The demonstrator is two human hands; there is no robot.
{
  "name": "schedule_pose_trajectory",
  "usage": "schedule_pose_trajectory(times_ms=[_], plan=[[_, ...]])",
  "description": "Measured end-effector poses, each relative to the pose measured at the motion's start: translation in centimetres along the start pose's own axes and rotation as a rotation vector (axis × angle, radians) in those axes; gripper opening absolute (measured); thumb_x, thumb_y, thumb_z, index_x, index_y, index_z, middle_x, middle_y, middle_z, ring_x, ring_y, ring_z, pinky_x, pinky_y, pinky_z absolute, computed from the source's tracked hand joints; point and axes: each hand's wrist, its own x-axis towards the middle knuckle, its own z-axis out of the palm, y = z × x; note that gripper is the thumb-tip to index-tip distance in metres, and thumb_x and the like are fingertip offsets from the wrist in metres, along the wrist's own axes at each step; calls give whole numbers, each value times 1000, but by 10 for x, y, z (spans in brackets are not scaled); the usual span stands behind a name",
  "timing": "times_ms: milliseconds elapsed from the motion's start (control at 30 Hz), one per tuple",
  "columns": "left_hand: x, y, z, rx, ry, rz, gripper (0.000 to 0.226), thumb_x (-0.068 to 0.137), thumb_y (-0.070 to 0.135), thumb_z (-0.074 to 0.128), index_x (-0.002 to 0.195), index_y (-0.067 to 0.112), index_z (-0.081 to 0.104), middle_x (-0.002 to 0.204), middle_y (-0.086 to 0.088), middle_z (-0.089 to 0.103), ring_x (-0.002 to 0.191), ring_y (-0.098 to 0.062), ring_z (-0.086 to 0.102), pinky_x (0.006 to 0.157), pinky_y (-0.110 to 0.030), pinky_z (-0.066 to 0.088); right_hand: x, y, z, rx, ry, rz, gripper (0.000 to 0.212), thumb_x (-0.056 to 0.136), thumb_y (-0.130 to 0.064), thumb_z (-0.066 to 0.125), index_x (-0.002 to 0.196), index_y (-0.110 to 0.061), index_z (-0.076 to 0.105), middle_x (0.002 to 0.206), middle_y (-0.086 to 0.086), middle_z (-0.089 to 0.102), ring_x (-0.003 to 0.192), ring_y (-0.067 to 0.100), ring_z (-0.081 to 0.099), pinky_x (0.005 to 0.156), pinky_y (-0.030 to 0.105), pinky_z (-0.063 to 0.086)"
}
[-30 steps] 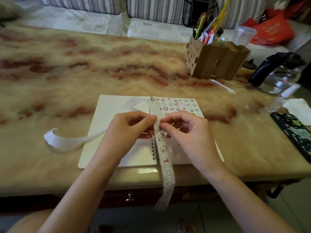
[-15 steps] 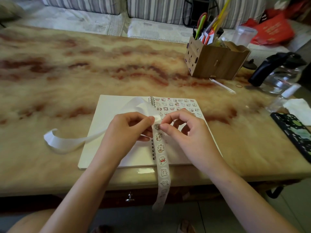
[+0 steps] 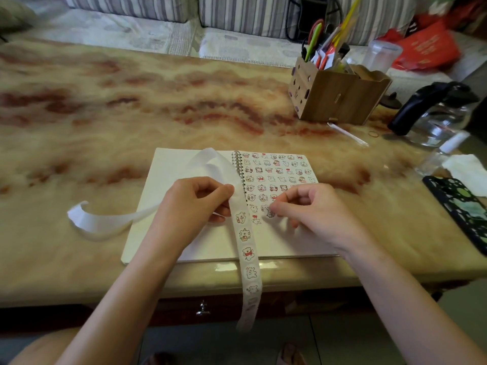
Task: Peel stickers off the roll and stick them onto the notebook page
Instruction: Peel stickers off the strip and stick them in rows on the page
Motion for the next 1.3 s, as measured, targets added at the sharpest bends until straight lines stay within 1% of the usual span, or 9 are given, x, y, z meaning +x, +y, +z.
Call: schedule_pose_trajectory(times_ms=[100, 300, 367, 467, 600, 700, 900, 1200, 1300], plan=[[0, 0, 0, 15, 1, -2, 16, 87, 14, 64, 73, 8, 70, 68, -9, 72, 58, -11, 66, 62, -25, 58, 3, 4, 1, -55, -5, 5, 9, 77, -10, 75, 70, -14, 72, 61, -3, 68, 46, 6, 51, 50, 18, 42], [-1, 0, -1, 16, -3, -8, 16, 88, 13, 63, 75, 6, 69, 70, -11, 72, 59, -12, 66, 63, -27, 59, 5, 8, 2, -79, -16, -3, 10, 76, -12, 75, 67, -15, 72, 65, 0, 69, 46, 4, 47, 49, 13, 38], [0, 0, -1, 20, -5, -9, 16, 87, 14, 63, 74, 7, 69, 69, -10, 72, 60, -13, 66, 64, -27, 59, 5, 8, 1, -85, -21, -5, 8, 76, -12, 75, 69, -14, 73, 65, 0, 69, 45, 4, 46, 48, 12, 38], [1, 0, -1, 22, -5, -13, 17, 87, 14, 63, 73, 8, 69, 69, -10, 72, 59, -13, 66, 64, -27, 59, 6, 9, 2, -105, -24, -8, 4, 77, -12, 75, 74, -11, 74, 71, 5, 72, 46, 3, 46, 49, 13, 38], [1, -1, -1, 26, -4, -9, 17, 87, 14, 64, 72, 9, 69, 67, -7, 72, 59, -12, 67, 63, -26, 59, 7, 11, 1, -112, -21, -17, 4, 77, -12, 75, 74, -10, 73, 70, 4, 71, 43, 1, 45, 48, 11, 37], [1, 0, -1, 35, -2, -7, 17, 87, 15, 64, 73, 8, 70, 67, -7, 72, 59, -11, 67, 64, -27, 60, 8, 13, 2, -120, -14, -21, 4, 76, -13, 76, 73, -11, 73, 74, 8, 73, 45, 1, 46, 50, 15, 39], [1, -1, -1, 39, -4, -6, 17, 87, 15, 64, 72, 9, 70, 67, -7, 72, 59, -12, 67, 67, -30, 60, 10, 17, 4, -127, 1, -33, 7, 74, -14, 78, 69, -13, 73, 75, 8, 73, 57, 9, 52, 59, 28, 41], [-1, 1, 0, 35, -2, -7, 16, 88, 14, 63, 75, 7, 70, 67, -7, 72, 57, -9, 65, 71, -33, 60, 13, 22, 6, -135, 18, -43, 9, 72, -16, 78, 67, -13, 71, 74, 9, 73, 62, 16, 57, 59, 32, 42], [-1, 1, 0, 36, -1, -8, 17, 87, 15, 63, 74, 8, 69, 65, -5, 71, 57, -9, 65, 72, -33, 60, 14, 25, 9, -170, 35, -57, 10, 73, -19, 78, 67, -15, 71, 74, 6, 73, 63, 13, 58, 61, 32, 44]])
